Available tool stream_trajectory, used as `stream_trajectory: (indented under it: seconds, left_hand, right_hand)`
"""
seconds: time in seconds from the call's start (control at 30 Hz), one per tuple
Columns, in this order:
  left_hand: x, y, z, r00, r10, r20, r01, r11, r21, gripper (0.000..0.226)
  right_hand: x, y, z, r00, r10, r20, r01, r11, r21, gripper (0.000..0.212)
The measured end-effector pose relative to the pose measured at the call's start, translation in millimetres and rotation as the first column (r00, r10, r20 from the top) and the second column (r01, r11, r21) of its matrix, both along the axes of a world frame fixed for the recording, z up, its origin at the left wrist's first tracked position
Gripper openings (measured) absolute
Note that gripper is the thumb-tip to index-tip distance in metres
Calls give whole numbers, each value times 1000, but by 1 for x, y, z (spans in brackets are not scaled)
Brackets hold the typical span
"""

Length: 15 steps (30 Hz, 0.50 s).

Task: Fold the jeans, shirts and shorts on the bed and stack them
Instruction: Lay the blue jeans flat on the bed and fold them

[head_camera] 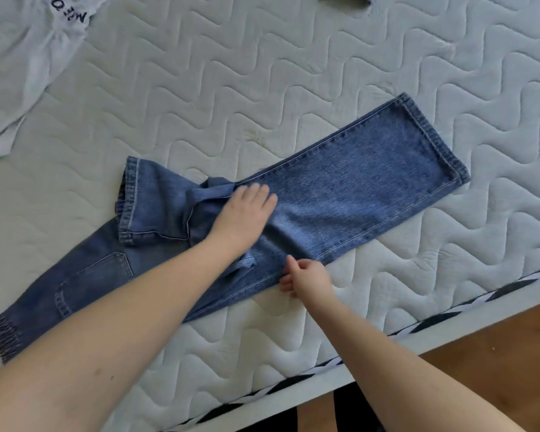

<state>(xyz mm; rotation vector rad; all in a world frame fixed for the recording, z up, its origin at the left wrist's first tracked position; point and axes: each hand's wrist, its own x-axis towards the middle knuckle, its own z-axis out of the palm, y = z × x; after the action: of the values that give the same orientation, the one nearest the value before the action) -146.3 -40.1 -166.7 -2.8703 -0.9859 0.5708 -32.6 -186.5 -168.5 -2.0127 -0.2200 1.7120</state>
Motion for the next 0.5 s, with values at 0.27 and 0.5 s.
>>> stream_trajectory:
  seconds: [0.27,0.5]
  left_hand:
    - [-15,-93,-27,977,194,90,-201,977,65,83]
    - [-5,-124,-34,993,109,41,-111,992,52,77]
  right_hand:
    - [91,12,-16,953,-289,92,275,952,132,19]
    - [165,32,-13,884,-141,447,42,974,223,10]
